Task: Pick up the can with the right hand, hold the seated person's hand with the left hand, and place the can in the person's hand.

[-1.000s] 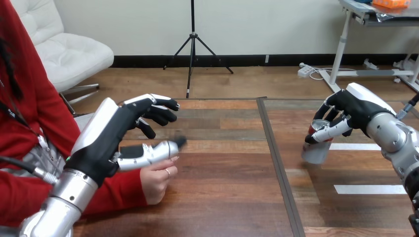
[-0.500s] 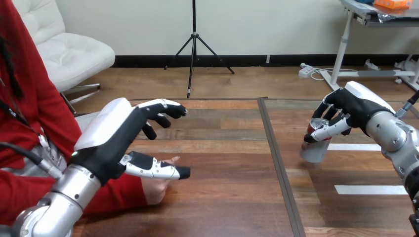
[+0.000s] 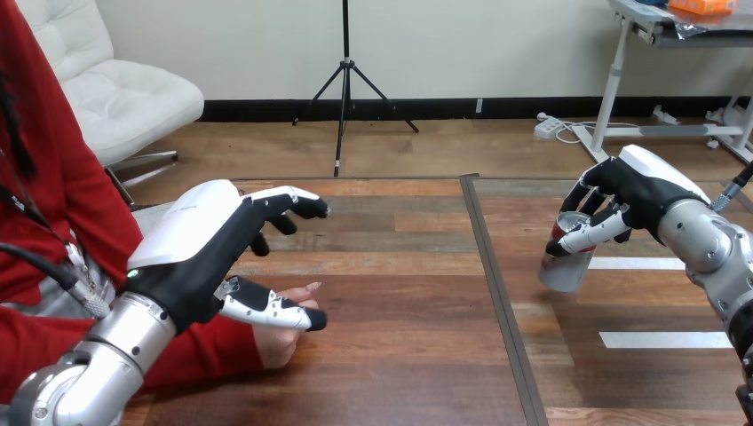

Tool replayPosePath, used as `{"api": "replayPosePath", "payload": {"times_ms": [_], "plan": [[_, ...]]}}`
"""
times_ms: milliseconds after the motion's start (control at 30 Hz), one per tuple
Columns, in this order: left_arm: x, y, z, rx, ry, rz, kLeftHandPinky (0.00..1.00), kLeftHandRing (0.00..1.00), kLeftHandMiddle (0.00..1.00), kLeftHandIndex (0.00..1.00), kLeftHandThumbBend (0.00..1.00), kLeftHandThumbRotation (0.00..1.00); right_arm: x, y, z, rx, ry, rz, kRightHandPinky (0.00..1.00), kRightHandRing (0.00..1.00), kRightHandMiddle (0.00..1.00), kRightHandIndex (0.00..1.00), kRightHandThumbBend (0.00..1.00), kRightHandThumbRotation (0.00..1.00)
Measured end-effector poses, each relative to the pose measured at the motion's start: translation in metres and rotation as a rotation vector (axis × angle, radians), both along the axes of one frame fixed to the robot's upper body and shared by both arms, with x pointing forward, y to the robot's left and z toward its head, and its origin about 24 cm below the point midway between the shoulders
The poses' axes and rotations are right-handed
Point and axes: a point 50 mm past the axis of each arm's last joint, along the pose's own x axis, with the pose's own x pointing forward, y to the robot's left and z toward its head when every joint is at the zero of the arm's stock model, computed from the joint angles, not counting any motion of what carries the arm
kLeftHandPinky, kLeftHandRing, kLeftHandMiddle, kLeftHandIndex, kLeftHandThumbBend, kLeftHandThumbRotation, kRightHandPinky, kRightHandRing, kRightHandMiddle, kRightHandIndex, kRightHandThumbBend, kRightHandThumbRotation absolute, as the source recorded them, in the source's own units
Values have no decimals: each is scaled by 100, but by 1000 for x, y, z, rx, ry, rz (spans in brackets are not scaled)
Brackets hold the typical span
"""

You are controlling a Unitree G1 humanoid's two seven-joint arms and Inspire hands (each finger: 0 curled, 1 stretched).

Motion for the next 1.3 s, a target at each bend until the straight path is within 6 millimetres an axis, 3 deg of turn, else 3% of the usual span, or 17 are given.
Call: {"api": "replayPosePath", "payload": {"times_ms": [633, 1300], "plan": [[2, 10, -2, 150, 36, 64, 58, 71, 75, 74, 100, 7, 0, 0, 0, -1, -2, 2, 35, 38, 43, 49, 65, 0], [7, 15, -10, 242, 88, 122, 60, 71, 75, 74, 100, 8, 0, -1, 1, -1, -2, 1, 35, 38, 43, 49, 65, 0]]}}
